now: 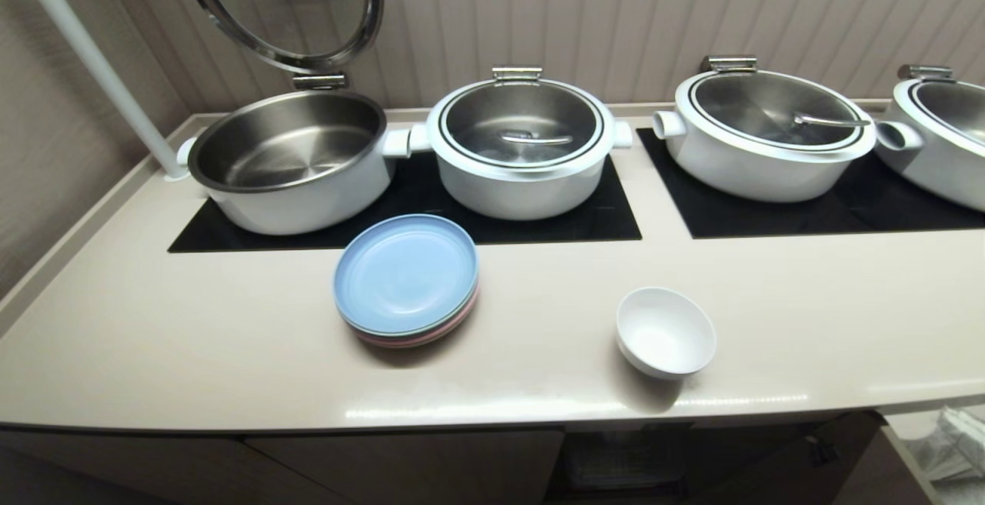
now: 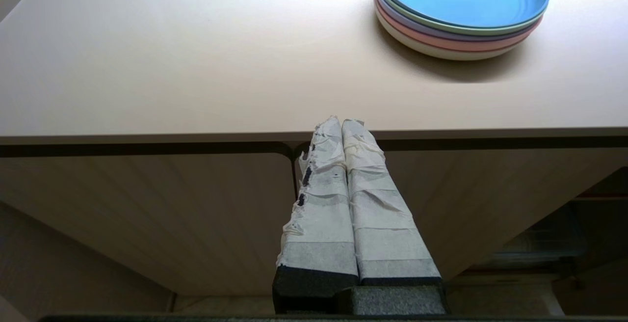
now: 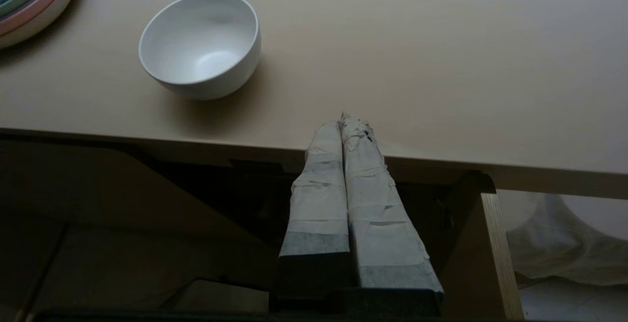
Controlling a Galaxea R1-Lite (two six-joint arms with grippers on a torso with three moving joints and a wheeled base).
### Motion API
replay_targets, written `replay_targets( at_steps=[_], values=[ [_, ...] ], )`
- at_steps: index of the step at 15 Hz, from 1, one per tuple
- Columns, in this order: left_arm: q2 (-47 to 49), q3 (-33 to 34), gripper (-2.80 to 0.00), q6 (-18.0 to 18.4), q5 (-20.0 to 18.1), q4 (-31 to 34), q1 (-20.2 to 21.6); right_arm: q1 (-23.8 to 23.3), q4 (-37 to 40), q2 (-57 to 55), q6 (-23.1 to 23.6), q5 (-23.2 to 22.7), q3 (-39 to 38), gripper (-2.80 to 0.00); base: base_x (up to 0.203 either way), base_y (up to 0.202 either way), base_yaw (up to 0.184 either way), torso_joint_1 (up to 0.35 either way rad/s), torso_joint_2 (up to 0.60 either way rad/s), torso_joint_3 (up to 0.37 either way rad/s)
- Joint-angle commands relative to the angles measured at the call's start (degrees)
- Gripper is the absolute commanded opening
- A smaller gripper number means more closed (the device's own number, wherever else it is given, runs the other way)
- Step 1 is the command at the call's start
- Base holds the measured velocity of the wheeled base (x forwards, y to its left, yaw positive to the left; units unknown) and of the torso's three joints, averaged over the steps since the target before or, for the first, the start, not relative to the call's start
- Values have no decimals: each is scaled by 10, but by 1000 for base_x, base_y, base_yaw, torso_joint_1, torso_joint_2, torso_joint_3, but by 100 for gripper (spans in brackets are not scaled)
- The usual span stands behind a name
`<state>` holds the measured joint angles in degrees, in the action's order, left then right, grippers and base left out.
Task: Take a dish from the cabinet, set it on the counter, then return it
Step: Pick up the bowl from the table
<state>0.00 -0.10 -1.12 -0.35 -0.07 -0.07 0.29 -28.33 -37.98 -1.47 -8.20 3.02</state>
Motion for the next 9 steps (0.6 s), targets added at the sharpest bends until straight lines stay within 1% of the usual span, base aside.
replay_targets(
  at_steps=[1, 3, 4, 5, 6, 7, 9],
  values=[
    [0, 0, -280, 0, 0, -1, 1, -20, 61, 108, 1, 6, -23, -280, 0, 0, 0, 0, 0, 0],
    [0, 0, -280, 0, 0, 0, 0, -38, 178, 172, 4, 26, -27, -280, 0, 0, 0, 0, 0, 0],
    [0, 0, -280, 0, 0, 0, 1, -41, 207, 195, 4, 40, -28, -280, 0, 0, 0, 0, 0, 0],
    [0, 0, -280, 0, 0, 0, 1, -37, 240, 217, 3, 62, -29, -280, 0, 0, 0, 0, 0, 0],
    [0, 0, -280, 0, 0, 0, 0, -27, 291, 233, -5, 73, -26, -280, 0, 0, 0, 0, 0, 0],
    [0, 0, -280, 0, 1, 0, 0, -17, 302, 250, -19, 78, -26, -280, 0, 0, 0, 0, 0, 0],
    [0, 0, -280, 0, 0, 0, 0, -8, 281, 283, -35, 82, -29, -280, 0, 0, 0, 0, 0, 0]
  ],
)
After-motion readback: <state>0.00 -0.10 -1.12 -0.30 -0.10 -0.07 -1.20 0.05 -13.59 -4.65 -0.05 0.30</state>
